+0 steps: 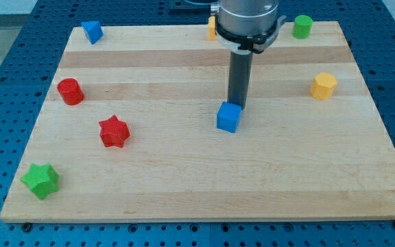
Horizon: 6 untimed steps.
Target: Place the blue cube to the bottom center of the board
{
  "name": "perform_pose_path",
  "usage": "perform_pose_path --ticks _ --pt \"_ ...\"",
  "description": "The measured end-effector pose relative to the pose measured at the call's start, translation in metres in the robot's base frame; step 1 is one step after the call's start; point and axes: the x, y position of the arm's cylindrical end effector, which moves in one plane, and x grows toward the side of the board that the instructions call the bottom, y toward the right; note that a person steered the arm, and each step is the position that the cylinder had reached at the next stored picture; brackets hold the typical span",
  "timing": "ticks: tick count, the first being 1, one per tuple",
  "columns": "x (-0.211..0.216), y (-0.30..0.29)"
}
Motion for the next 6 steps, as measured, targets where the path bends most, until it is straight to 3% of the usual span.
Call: perform_pose_path --ticks 4,6 --pt "0.038 -0.082" --pt "0.034 -0.059"
